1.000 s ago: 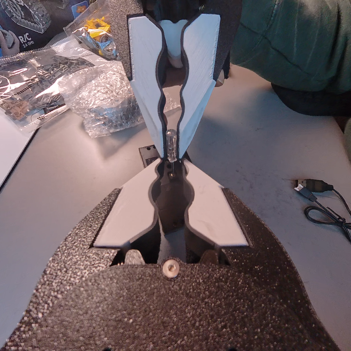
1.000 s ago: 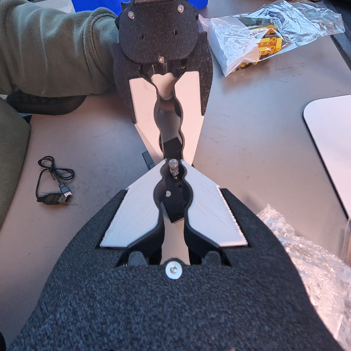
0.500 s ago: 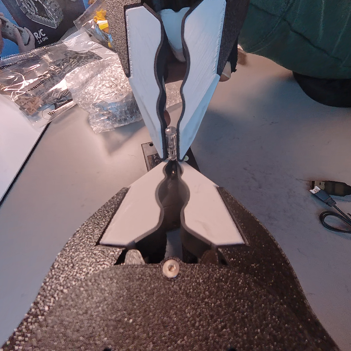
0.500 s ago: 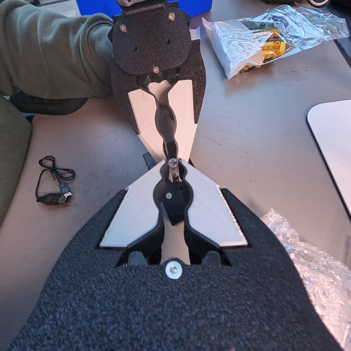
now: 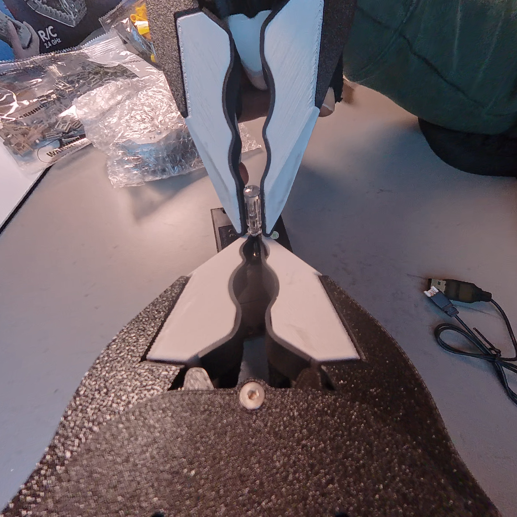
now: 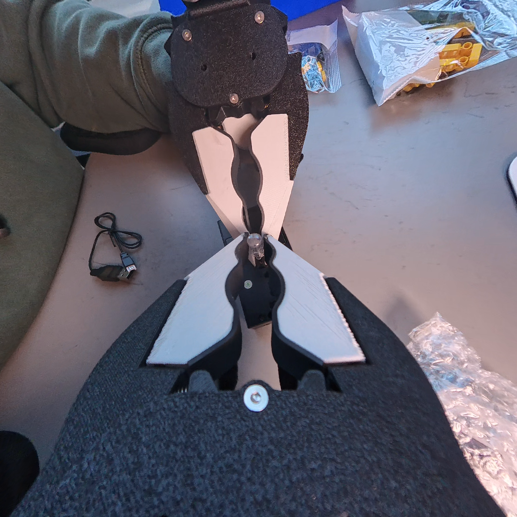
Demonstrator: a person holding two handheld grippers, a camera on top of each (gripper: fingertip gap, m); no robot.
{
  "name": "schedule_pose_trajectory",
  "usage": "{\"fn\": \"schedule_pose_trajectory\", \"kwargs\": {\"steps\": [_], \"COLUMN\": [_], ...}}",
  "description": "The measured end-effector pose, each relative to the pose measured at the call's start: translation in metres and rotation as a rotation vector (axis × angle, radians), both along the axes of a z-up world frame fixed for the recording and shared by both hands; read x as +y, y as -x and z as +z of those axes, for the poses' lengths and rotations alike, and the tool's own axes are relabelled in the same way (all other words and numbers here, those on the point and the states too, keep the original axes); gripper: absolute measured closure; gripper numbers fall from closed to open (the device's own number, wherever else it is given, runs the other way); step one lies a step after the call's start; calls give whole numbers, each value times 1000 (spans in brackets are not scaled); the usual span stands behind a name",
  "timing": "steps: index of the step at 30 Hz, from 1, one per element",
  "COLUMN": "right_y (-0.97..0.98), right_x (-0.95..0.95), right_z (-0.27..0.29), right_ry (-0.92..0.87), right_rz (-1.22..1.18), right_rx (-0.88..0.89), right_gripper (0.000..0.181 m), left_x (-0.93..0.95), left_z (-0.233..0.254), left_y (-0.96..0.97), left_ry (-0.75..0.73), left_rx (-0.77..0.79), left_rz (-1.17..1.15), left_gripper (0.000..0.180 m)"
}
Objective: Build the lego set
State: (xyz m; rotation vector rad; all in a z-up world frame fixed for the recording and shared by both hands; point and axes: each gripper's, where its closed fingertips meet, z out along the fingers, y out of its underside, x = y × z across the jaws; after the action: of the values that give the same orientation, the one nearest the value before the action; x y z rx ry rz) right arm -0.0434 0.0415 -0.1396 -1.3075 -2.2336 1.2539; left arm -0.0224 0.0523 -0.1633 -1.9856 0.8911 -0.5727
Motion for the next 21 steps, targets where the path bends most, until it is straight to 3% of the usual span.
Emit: {"fn": "schedule_pose_trajectory", "kwargs": {"steps": [21], "right_y": [0], "right_x": [-2], "right_z": [-1], "right_ry": [-11], "right_rz": [28], "right_rx": [29], "right_gripper": [173], "left_x": [-3], "left_z": [0], "left_y": [2], "left_ry": [-23], "left_rx": [14], "left_rz": [-17], "left_gripper": [178]}}
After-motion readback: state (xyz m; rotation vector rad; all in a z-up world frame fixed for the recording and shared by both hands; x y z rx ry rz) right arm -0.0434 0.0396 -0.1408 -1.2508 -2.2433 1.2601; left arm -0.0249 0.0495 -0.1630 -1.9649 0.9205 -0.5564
